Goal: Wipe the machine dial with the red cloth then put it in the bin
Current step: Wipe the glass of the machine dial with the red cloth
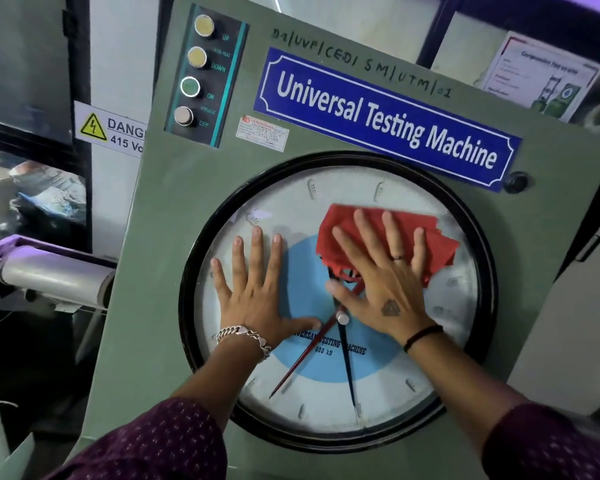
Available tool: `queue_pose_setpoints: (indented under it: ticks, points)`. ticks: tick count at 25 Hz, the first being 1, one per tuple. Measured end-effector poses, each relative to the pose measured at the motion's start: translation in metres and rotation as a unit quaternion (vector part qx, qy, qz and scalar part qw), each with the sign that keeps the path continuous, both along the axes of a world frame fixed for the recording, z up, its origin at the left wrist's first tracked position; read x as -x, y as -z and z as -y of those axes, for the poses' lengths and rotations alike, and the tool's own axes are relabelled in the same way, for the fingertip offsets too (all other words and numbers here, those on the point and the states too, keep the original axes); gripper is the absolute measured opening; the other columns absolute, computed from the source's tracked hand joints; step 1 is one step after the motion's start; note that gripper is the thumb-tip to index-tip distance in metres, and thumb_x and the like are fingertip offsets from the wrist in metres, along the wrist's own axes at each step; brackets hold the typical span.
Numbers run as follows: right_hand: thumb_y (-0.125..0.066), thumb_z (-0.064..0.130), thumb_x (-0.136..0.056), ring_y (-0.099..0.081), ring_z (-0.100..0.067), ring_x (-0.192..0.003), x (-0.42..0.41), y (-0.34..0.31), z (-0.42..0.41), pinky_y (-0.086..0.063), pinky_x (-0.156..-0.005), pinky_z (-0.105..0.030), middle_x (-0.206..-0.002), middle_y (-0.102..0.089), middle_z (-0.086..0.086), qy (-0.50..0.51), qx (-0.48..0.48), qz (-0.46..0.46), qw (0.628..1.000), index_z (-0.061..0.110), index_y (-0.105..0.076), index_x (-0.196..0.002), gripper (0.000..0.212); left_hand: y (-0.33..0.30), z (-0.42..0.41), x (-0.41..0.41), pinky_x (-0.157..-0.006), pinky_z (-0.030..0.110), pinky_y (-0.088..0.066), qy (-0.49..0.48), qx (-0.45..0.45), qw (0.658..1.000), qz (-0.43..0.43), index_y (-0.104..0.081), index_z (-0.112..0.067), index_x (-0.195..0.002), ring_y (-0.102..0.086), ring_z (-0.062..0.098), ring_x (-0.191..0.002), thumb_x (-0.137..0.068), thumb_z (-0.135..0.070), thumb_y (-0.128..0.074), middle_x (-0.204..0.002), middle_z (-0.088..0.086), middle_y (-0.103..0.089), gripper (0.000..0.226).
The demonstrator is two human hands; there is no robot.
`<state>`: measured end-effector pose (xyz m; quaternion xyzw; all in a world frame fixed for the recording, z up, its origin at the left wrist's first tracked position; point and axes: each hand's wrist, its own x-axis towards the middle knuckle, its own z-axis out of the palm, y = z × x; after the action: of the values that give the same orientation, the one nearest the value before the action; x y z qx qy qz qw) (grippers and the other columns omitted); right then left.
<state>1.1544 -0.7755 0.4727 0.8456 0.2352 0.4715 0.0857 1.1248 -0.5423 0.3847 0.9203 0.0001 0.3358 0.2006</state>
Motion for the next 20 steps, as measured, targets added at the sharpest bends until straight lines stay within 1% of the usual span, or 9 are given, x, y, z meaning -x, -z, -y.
queue_pose_setpoints:
  ticks: [2,3,5,8,10,12,14,18,20]
  points:
    - [-0.032,0.092,-0.098,-0.013,-0.037,-0.174,-0.012,-0.025,-0.031,-0.001,-0.131,-0.077,-0.189,-0.016,0.009,0.027,-0.082,0.016,0.996,0.051,-0.027,-0.174,0.087,0.0,0.001,-0.001,-0.127,0.066,0.024,-0.006,-0.002,1.0,0.008,0.008,-0.027,-0.176,0.021,0.037,-0.168,-0.047,-0.111,-0.059,-0.184,0.007,0.02,0.168]
    - [-0.032,0.094,-0.097,-0.013,-0.038,-0.174,-0.013,-0.028,-0.048,0.0,-0.131,-0.076,-0.189,-0.015,0.009,0.025,-0.082,0.02,0.996,0.05,-0.027,-0.174,0.089,0.001,0.001,0.0,-0.127,0.066,0.024,-0.005,-0.003,1.0,0.01,0.007,-0.027,-0.177,0.022,0.037,-0.168,-0.048,-0.111,-0.059,-0.184,0.007,0.02,0.168]
    - [-0.036,0.095,-0.094,-0.011,-0.037,-0.175,-0.008,-0.014,-0.055,-0.001,-0.131,-0.078,-0.189,-0.015,0.01,-0.016,-0.007,0.013,1.0,0.05,-0.026,-0.175,0.093,0.001,0.0,0.001,-0.127,0.066,0.023,-0.002,-0.007,1.0,0.009,0.008,-0.027,-0.176,0.023,0.036,-0.167,-0.05,-0.11,-0.059,-0.183,0.006,0.023,0.165]
    - [-0.042,0.096,-0.092,-0.008,-0.034,-0.175,0.006,0.014,0.0,-0.009,-0.128,-0.083,-0.189,-0.015,0.011,-0.037,0.077,-0.012,0.996,0.052,-0.026,-0.174,0.095,0.0,-0.001,0.001,-0.127,0.067,0.022,0.005,-0.016,1.0,0.003,0.009,-0.028,-0.176,0.025,0.036,-0.167,-0.052,-0.11,-0.058,-0.183,0.006,0.025,0.164]
    - [-0.041,0.095,-0.092,-0.009,-0.033,-0.175,0.005,0.006,0.027,-0.011,-0.128,-0.083,-0.189,-0.015,0.011,-0.002,0.034,0.0,0.999,0.053,-0.027,-0.173,0.093,0.0,-0.001,-0.002,-0.128,0.068,0.019,0.003,-0.02,1.0,0.005,0.006,-0.027,-0.177,0.021,0.038,-0.168,-0.051,-0.111,-0.055,-0.184,0.007,0.021,0.163]
    - [-0.036,0.097,-0.092,-0.009,-0.035,-0.175,-0.006,-0.019,0.019,-0.004,-0.131,-0.08,-0.189,-0.013,0.011,0.035,-0.055,0.011,0.998,0.053,-0.027,-0.174,0.093,0.0,-0.001,-0.001,-0.128,0.068,0.017,0.005,-0.021,1.0,0.002,0.001,-0.026,-0.177,0.017,0.04,-0.168,-0.049,-0.112,-0.054,-0.185,0.008,0.016,0.163]
    - [-0.033,0.098,-0.091,-0.007,-0.037,-0.175,-0.01,-0.03,-0.008,0.003,-0.133,-0.076,-0.189,-0.009,0.011,0.041,-0.088,0.007,0.995,0.053,-0.024,-0.174,0.095,-0.001,0.0,0.002,-0.128,0.067,0.018,0.013,-0.024,1.0,-0.005,0.002,-0.026,-0.177,0.018,0.04,-0.168,-0.049,-0.112,-0.054,-0.185,0.009,0.017,0.164]
    - [-0.046,0.094,-0.09,-0.003,-0.035,-0.176,0.011,0.029,0.013,-0.007,-0.129,-0.082,-0.189,-0.009,0.012,0.003,-0.004,-0.028,1.0,0.055,-0.023,-0.174,0.095,-0.008,-0.001,0.007,-0.125,0.067,0.025,0.015,-0.016,0.999,-0.035,0.015,-0.03,-0.175,0.029,0.036,-0.165,-0.048,-0.11,-0.06,-0.18,0.006,0.032,0.168]
    - [-0.055,0.091,-0.087,-0.004,-0.032,-0.176,0.028,0.05,0.048,-0.011,-0.129,-0.082,-0.189,-0.009,0.014,0.028,-0.033,-0.033,0.998,0.057,-0.023,-0.173,0.098,-0.01,0.001,0.01,-0.123,0.07,0.027,0.013,-0.027,0.998,-0.055,0.022,-0.031,-0.173,0.035,0.038,-0.163,-0.047,-0.109,-0.062,-0.177,0.008,0.039,0.17]
